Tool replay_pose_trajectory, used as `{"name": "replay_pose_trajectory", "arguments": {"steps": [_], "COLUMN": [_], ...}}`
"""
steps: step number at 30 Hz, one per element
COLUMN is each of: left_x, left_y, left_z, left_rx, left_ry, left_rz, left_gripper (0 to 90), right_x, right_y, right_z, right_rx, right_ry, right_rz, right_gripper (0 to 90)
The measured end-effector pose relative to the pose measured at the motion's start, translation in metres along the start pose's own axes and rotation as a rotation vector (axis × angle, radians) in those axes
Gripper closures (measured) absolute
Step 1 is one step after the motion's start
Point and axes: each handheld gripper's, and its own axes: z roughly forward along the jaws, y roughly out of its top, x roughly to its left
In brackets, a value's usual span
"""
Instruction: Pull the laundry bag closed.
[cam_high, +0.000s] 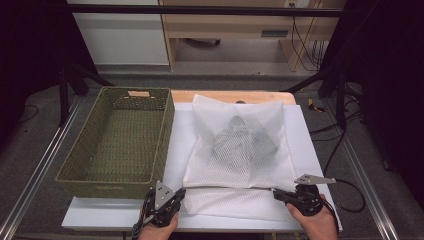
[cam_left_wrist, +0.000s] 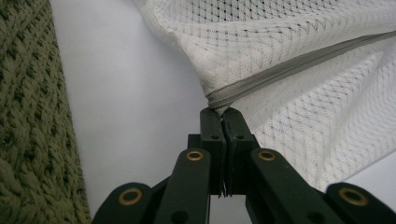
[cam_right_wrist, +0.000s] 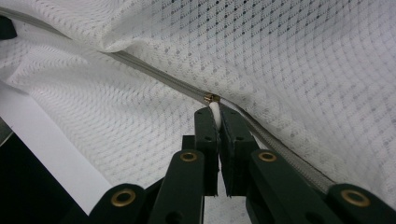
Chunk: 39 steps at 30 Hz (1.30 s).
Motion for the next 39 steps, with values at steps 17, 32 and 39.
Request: {"name": "replay_pose_trajectory", "arguments": {"steps": [17, 32, 39], "left_x": [-0.001, -0.001, -0.001], "left_y": [0.0, 0.0, 0.0], "left_z": [0.001, 0.001, 0.001], "left_rx": [0.001, 0.002, 0.001], "left_ry": [-0.001, -0.001, -0.003], "left_rz": [0.001, 0.003, 0.004], "left_gripper": [88.7, 88.7, 88.7], "right_x": [-0.009, -0.012, -0.014], "right_y": [-0.004, -0.005, -0.006], "right_z": [-0.005, -0.007, -0.01], "right_rx": [0.005, 0.0, -0.005], "right_ry": [-0.012, -0.014, -0.018], "right_rz": [0.018, 0.027, 0.033], "right_gripper": [86.8, 86.7, 86.8]}}
